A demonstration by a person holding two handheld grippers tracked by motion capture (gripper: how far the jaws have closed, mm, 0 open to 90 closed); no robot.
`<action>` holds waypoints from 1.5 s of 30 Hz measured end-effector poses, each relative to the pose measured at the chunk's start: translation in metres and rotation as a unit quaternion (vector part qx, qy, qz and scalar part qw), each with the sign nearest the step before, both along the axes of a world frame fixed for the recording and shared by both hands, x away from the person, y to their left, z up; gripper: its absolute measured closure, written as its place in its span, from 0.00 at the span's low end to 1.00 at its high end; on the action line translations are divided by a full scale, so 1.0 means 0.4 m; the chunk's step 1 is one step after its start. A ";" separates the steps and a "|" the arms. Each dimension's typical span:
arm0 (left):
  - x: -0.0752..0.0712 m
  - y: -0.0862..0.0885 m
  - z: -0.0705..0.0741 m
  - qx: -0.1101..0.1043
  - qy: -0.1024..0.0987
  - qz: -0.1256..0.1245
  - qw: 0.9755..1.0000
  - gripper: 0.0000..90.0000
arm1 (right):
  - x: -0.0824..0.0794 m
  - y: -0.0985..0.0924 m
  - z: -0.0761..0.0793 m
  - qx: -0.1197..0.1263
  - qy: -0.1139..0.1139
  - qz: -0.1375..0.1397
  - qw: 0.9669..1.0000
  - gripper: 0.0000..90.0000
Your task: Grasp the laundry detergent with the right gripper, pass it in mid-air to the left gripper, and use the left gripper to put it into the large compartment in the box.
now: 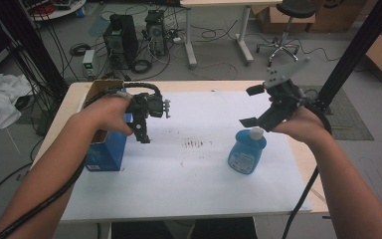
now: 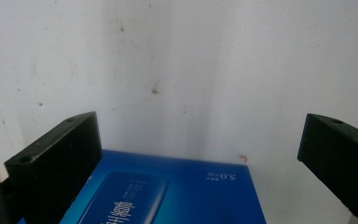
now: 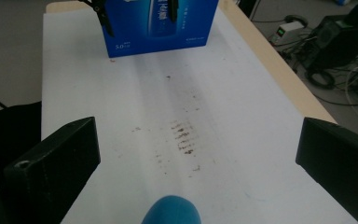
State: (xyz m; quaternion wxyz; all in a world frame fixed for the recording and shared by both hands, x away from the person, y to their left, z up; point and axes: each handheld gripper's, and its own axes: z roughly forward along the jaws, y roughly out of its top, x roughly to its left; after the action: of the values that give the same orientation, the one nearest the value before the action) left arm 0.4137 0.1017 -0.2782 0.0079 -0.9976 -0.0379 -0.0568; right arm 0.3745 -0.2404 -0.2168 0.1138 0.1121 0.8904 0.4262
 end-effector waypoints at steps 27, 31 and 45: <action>-0.018 0.005 0.024 0.000 -0.012 -0.005 1.000 0.00 | -0.141 -0.272 -0.175 0.031 0.019 -0.090 0.995 0.00; -0.020 0.003 0.027 0.001 -0.011 -0.005 1.000 0.00 | -0.149 -0.280 -0.206 0.039 0.021 -0.093 0.995 0.00; -0.035 -0.005 0.028 -0.005 -0.017 -0.014 1.000 0.00 | -0.152 -0.261 -0.313 0.053 0.029 -0.091 0.994 0.00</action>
State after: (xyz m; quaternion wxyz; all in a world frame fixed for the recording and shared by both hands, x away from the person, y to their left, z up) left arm 0.3995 0.0996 -0.2670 0.0012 -0.9970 -0.0246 -0.0733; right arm 0.3135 -0.3449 -0.3421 0.1202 0.2109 0.8555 0.4574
